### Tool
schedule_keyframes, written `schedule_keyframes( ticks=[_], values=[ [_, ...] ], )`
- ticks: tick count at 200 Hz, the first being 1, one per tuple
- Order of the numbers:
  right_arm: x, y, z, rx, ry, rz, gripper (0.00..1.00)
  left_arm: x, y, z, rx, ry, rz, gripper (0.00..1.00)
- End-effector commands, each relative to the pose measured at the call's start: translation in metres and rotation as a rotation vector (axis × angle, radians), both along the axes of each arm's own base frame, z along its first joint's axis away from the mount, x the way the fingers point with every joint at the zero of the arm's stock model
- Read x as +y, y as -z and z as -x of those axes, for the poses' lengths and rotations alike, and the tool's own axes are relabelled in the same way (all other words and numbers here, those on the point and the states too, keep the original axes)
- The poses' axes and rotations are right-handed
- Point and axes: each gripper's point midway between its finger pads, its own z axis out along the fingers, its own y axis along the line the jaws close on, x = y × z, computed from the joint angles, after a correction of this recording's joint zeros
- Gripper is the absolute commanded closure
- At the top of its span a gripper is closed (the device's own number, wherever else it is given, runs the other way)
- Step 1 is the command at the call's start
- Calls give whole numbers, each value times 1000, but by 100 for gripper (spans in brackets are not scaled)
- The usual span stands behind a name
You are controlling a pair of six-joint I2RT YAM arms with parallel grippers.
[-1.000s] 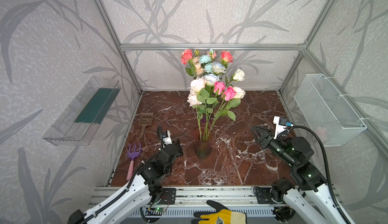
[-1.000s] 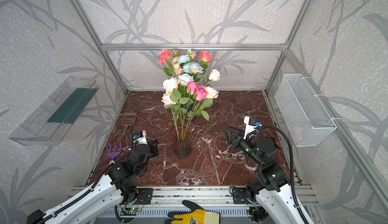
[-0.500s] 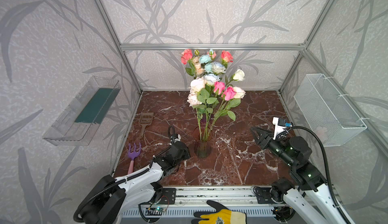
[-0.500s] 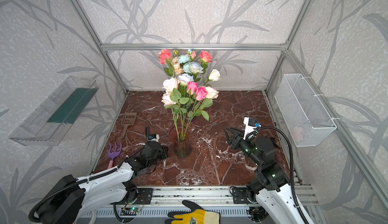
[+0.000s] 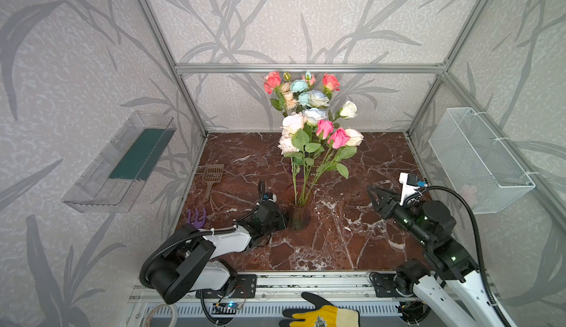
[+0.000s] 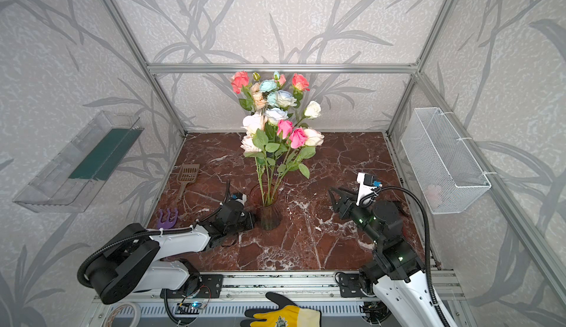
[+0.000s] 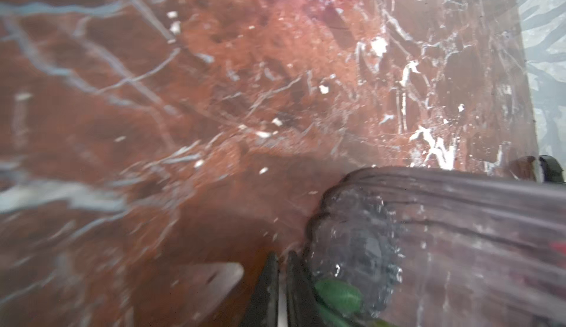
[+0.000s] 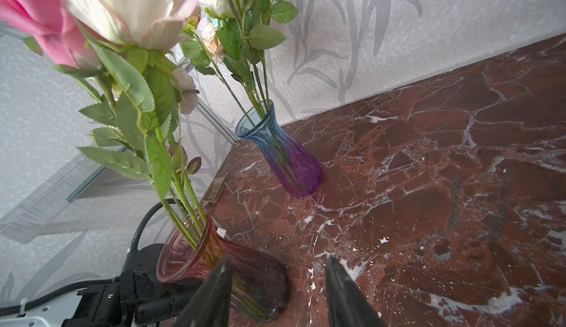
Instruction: Arrange the flowers into the vase
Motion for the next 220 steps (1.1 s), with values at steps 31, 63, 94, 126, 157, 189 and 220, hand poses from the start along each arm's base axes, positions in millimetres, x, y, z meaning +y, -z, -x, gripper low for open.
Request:
schedule_keyframes(
  ticks=[31,63,94,126,157,189,220],
  values=[
    [-7,-12,5,-30,19,25,50,-53,-34,-30,-101,88,117,91],
    [-10,-12,7,-35,34,35,50,-76,-37,-39,-117,115,130,92],
    [-17,-12,9,-33,59,65,50,-87,-36,-43,-119,132,139,92],
    [-27,-6,8,-2,113,102,50,-81,-45,-49,-161,117,116,92],
    [-41,2,8,30,178,145,47,-61,-82,-56,-275,94,68,88],
    [-65,6,8,38,300,192,41,-19,-147,-54,-422,53,-115,65],
    [-87,19,5,37,425,226,1,26,-226,-40,-606,-11,-237,1]
  ],
)
